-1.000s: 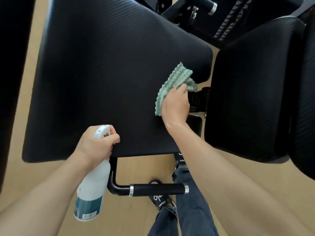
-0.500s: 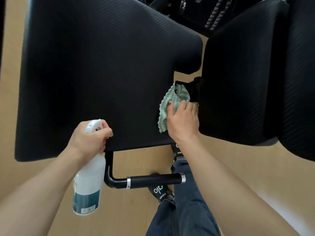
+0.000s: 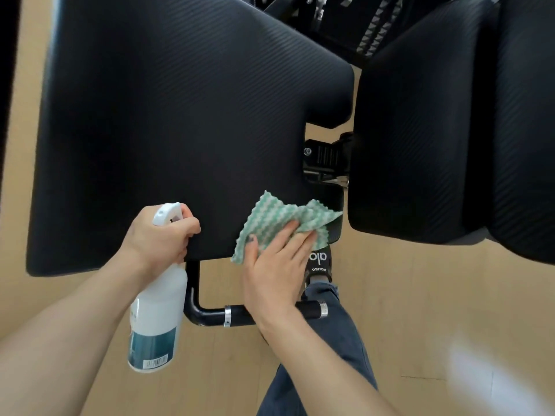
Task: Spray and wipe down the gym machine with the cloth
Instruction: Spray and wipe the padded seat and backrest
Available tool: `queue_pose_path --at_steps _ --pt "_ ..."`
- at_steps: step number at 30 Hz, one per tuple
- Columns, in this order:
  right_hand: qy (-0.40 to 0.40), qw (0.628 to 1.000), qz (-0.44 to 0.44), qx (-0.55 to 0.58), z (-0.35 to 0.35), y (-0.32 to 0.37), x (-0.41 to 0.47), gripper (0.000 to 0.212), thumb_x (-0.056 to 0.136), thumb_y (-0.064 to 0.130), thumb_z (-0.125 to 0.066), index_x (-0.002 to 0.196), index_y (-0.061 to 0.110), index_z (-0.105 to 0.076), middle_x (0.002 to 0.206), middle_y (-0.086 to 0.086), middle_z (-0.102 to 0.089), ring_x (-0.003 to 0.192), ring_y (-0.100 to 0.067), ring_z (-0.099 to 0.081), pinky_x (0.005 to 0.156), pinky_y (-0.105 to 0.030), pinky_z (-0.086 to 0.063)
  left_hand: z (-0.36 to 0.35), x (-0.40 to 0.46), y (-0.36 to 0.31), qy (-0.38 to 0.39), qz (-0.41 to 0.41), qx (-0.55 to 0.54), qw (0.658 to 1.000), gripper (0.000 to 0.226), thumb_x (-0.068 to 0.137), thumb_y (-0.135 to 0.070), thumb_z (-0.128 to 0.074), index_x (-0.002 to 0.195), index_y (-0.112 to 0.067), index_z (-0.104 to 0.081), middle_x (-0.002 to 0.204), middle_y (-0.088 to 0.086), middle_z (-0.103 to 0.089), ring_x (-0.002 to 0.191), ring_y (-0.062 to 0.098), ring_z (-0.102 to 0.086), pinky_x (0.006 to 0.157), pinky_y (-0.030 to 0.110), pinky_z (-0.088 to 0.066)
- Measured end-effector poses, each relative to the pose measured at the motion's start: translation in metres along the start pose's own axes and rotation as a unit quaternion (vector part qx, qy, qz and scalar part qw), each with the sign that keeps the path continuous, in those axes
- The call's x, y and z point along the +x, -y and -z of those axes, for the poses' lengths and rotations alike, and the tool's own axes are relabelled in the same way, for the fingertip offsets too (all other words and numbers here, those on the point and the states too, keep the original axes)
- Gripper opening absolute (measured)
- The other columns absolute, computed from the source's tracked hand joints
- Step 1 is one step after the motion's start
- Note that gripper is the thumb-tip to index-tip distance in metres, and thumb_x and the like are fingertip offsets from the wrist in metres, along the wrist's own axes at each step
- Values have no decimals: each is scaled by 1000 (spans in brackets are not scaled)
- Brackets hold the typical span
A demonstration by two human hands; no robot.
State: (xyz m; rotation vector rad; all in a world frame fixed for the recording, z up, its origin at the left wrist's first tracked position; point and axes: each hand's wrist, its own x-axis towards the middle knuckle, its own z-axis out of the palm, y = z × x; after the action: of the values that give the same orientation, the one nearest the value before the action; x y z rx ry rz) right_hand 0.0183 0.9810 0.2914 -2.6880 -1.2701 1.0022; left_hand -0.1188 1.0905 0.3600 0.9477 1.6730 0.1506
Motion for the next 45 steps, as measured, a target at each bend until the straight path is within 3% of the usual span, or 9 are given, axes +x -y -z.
queue_pose_path --at_steps 7,16,21,26,30,34,37,41,45 --pt "-45 999 -16 -9 38 15 122 82 100 64 -10 161 13 5 163 -33 -5 153 -44 2 123 -57 1 0 2 1 0 -17 -10 1000 32 88 6 -58 62 -8 -45 50 -1 -31 45 17 -27 46 25 -27" --pt "-47 994 98 -33 -9 -23 20 84 101 63 -11 159 7 11 162 -34 9 153 -40 12 126 -50 -2 -1 -1 -2 4 -3 -17 1000 39 88 9 -57 58 -11 -45 49 0 -30 43 16 -26 45 23 -25" --pt "-45 993 -83 70 19 -33 71 84 100 62 -19 159 13 12 162 -32 -1 151 -44 -8 124 -49 -14 0 -1 -3 5 3 -7 1000 39 89 9 -57 57 -11 -48 50 1 -32 43 15 -29 44 24 -27" --pt "-38 944 -224 239 40 -47 103 65 104 55 -31 141 2 -40 127 -19 -57 115 -37 -57 86 -39 -45 0 -1 -1 -4 -3 5 1000 29 89 7 -58 64 -5 -51 49 2 -33 45 17 -30 47 26 -29" --pt "-16 884 -312 348 31 -60 85 58 104 58 -29 109 5 -53 90 -4 -57 69 -20 -55 59 -31 -41 0 0 0 -7 -12 0 1000 25 89 6 -59 67 -3 -52 48 2 -33 43 18 -30 48 26 -29" --pt "20 791 -396 466 11 -33 70 65 103 61 -23 100 5 -56 89 -6 -61 89 -32 -65 89 -51 -56 0 0 2 -10 -32 10 999 23 89 3 -60 68 -3 -53 46 1 -37 41 17 -34 48 27 -32" --pt "52 751 -404 519 8 4 54 66 105 57 -23 109 2 -60 96 -13 -68 92 -37 -69 89 -51 -58 0 -1 5 -14 -51 17 998 22 88 1 -62 69 -6 -52 46 1 -39 42 18 -37 45 28 -35" --pt "112 802 -300 503 9 30 9 53 108 45 -20 82 7 -48 71 -14 -70 61 -30 -69 79 -47 -62 5 -15 15 -9 -116 58 992 22 88 -7 -64 70 -4 -53 49 0 -46 49 20 -44 53 34 -42" --pt "89 868 -177 455 8 34 -39 43 104 38 -30 92 11 -61 77 -14 -73 58 -26 -68 69 -48 -61 28 -54 50 -63 -182 50 980 18 83 -19 -65 75 -4 -58 54 1 -52 56 20 -49 63 36 -46"
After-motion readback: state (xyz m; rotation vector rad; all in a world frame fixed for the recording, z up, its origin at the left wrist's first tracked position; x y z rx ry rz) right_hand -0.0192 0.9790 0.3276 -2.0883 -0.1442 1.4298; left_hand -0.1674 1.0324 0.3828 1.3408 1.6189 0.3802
